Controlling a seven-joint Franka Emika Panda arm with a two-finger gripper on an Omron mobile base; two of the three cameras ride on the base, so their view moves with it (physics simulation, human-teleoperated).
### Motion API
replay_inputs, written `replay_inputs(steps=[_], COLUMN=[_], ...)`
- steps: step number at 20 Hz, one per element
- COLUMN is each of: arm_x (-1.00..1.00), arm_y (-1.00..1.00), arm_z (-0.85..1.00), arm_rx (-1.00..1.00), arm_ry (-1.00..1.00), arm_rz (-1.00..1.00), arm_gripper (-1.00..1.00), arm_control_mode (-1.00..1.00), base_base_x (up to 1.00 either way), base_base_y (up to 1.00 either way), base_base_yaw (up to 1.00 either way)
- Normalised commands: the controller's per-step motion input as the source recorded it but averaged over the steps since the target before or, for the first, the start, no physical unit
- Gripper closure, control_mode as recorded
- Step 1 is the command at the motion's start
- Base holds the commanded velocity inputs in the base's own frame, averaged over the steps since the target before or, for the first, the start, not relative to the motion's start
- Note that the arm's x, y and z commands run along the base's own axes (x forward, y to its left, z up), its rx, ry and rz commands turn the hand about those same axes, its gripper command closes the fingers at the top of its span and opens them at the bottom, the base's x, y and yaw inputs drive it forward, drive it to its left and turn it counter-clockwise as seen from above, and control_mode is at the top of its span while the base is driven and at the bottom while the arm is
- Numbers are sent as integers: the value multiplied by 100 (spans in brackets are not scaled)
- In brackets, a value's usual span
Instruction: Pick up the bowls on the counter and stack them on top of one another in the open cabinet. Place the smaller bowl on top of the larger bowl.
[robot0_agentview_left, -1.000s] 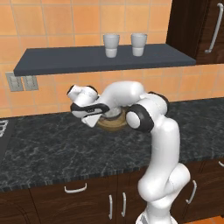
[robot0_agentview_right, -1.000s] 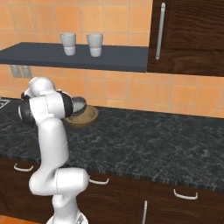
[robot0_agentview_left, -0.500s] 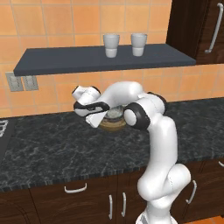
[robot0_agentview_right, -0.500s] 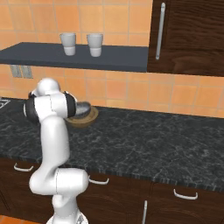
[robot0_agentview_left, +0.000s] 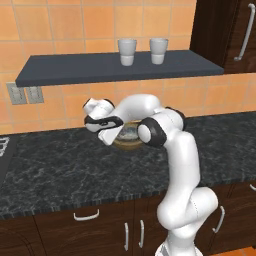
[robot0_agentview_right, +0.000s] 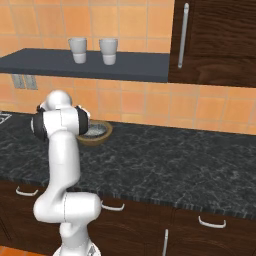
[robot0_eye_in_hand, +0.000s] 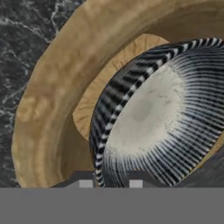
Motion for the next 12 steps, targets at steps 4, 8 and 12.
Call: replay_inputs(steps=[4,8,12], arm_x=[1,-59,-47], arm_y=[0,0,0], arm_z=[29,9,-12], arm_rx=[0,6,9], arm_ry=[0,0,0], arm_rz=[-4,-16,-8], arm_gripper=[-100,-100,-100], arm_control_mode=[-100,-100,-100], base_base_x=[0,0,0], base_base_y=[0,0,0], base_base_yaw=[0,0,0])
